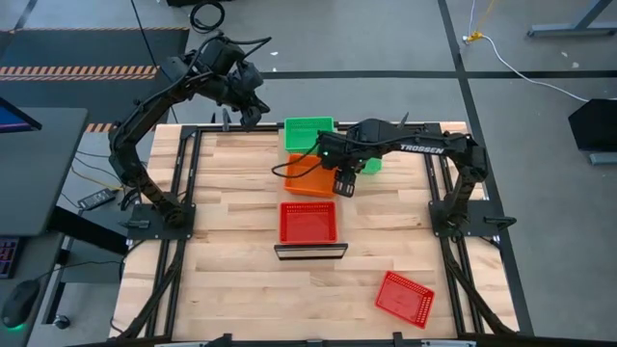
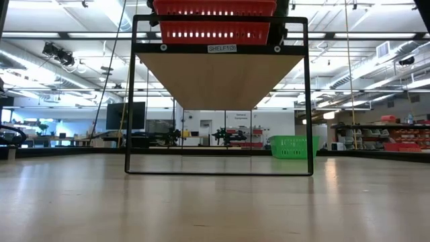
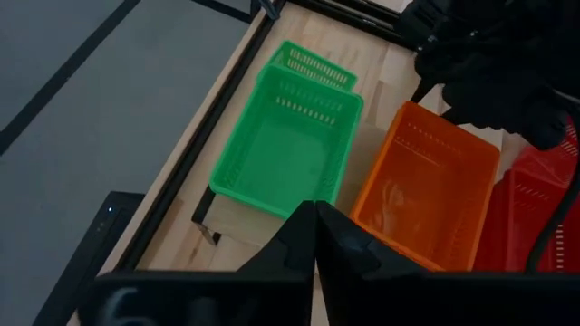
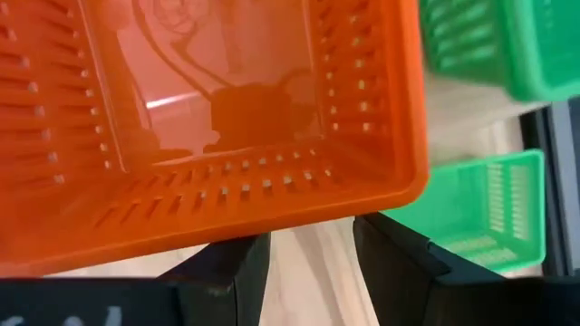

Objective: Stack baskets on shelf by color
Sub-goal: Stack the orange bin on top of the orange bin on the shelf

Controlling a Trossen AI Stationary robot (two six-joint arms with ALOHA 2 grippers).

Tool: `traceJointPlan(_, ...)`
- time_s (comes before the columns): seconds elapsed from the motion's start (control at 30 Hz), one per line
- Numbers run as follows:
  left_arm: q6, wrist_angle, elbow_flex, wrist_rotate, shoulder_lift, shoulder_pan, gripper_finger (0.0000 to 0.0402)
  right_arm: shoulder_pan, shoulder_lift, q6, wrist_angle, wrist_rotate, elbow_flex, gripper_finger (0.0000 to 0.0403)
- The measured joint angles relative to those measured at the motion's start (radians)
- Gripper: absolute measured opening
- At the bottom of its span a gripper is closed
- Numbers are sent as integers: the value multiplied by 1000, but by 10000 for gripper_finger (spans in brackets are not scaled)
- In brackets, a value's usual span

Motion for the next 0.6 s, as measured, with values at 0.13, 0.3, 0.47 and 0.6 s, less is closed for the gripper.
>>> traceJointPlan(0.13, 0, 0, 0, 8, 0, 0, 19, -9, 0, -35, 38, 6, 0, 165)
traceJointPlan(0.3, 3, 0, 0, 10, 0, 0, 12, -19, 0, -110, 66, 6, 0, 164)
traceJointPlan(0.47, 2, 0, 0, 10, 0, -7, 10, -24, 0, -195, 80, 48, 0, 164)
traceJointPlan(0.6, -5, 0, 0, 10, 0, -17, 19, -36, 0, -231, 72, 62, 0, 164)
